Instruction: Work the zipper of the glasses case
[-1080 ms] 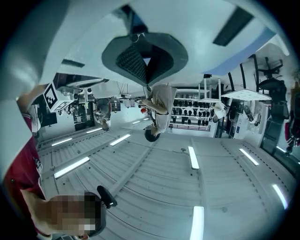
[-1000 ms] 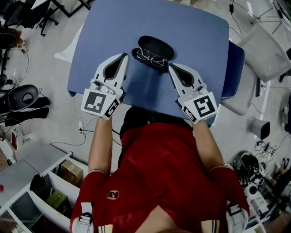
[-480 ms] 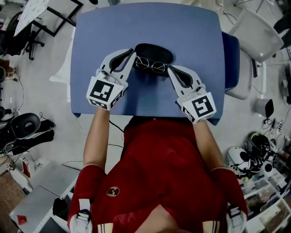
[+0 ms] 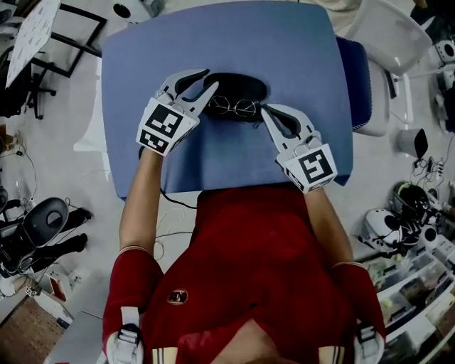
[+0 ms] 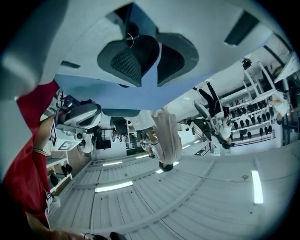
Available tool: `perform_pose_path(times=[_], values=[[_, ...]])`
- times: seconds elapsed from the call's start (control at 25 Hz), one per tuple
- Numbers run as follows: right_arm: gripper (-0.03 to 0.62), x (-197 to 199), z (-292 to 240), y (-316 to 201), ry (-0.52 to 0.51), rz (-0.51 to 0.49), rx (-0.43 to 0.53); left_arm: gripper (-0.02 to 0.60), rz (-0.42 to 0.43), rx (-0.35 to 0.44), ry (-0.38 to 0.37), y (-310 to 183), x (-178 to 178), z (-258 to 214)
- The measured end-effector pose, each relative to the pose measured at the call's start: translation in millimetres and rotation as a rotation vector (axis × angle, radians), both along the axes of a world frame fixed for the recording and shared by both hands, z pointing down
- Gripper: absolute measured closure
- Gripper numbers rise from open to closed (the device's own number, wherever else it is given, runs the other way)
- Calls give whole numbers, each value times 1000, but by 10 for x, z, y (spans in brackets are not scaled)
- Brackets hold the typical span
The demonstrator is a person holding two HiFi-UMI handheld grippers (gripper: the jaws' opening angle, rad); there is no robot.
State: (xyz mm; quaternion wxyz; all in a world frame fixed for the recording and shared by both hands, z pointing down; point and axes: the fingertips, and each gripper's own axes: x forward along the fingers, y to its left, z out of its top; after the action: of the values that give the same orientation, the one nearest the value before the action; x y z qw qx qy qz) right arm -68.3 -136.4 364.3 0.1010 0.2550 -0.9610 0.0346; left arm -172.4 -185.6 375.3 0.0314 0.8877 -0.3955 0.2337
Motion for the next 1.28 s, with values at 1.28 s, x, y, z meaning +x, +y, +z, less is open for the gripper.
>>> perform_pose_path(times=[1.28], values=[[593,-171,709,324,413,-96,86,504,455,-234,-342,-349,443,897]])
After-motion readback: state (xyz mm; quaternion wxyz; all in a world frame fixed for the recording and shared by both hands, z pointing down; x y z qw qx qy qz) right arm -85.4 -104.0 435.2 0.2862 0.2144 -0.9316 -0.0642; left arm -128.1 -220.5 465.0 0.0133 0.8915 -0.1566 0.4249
